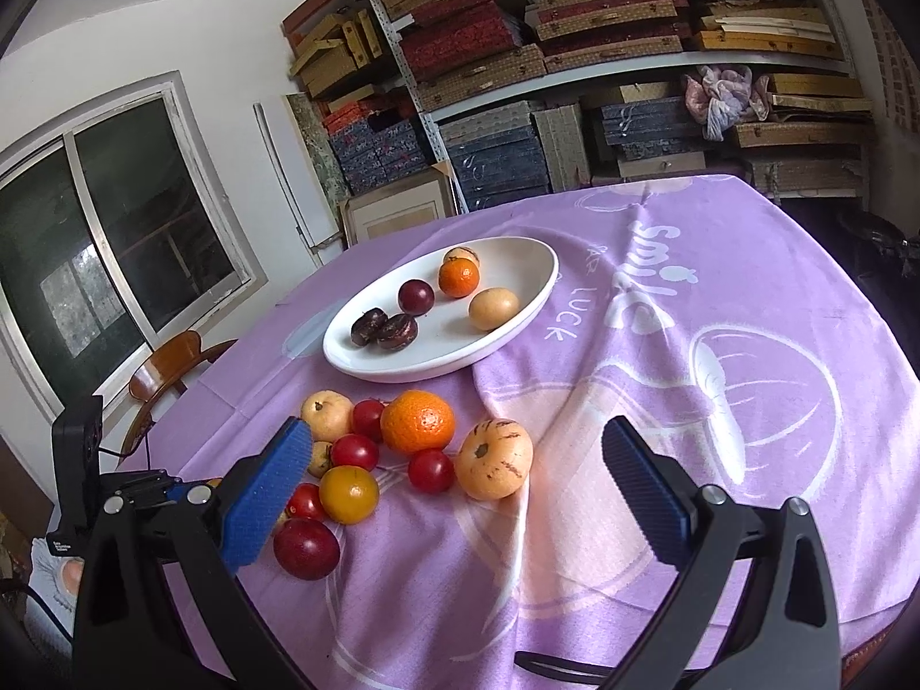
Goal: Organize fruits
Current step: 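Lower the left tool onto a yellow-orange round fruit and close it, then grasp a dark red plum with the right tool while the left tool holds its fruit, then carry both fruits over the white plate and open both tools to release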
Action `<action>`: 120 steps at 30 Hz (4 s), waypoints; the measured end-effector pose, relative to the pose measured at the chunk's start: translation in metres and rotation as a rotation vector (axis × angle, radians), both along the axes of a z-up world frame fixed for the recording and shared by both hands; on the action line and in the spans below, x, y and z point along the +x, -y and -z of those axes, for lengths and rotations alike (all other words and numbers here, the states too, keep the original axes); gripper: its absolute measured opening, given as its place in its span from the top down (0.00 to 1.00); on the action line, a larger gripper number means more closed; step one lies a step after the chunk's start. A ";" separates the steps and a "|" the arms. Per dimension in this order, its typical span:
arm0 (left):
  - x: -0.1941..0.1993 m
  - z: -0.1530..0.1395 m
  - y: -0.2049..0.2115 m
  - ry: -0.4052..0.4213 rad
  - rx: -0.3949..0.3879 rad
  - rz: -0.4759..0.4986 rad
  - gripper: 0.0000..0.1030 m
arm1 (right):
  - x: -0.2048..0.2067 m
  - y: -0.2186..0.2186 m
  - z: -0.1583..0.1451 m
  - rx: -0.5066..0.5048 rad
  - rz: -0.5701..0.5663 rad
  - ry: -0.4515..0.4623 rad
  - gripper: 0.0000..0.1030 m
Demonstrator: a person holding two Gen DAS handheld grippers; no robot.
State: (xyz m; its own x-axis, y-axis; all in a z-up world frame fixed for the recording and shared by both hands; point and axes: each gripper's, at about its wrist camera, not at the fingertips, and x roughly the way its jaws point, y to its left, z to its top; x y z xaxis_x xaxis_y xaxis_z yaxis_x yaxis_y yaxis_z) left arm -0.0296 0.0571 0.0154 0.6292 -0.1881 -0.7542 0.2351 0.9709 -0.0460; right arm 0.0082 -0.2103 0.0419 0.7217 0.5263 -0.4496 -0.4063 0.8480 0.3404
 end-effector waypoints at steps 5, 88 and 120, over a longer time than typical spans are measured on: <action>0.002 0.000 -0.007 -0.001 -0.027 -0.035 0.62 | -0.015 -0.030 -0.002 -0.068 -0.131 0.040 0.04; -0.007 -0.016 0.002 0.128 0.082 -0.133 0.62 | -0.026 -0.104 0.031 -0.280 -0.243 -0.086 0.62; 0.192 -0.039 0.034 0.105 0.023 -0.171 0.62 | 0.151 -0.093 -0.009 -0.233 -0.032 -0.050 0.62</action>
State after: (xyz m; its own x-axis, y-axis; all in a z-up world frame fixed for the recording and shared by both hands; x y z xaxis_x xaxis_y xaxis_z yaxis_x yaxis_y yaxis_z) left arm 0.1621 0.0228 0.0547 0.7256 -0.0551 -0.6859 0.0691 0.9976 -0.0070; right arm 0.1594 -0.1174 0.0512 0.6800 0.4263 -0.5966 -0.4214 0.8930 0.1578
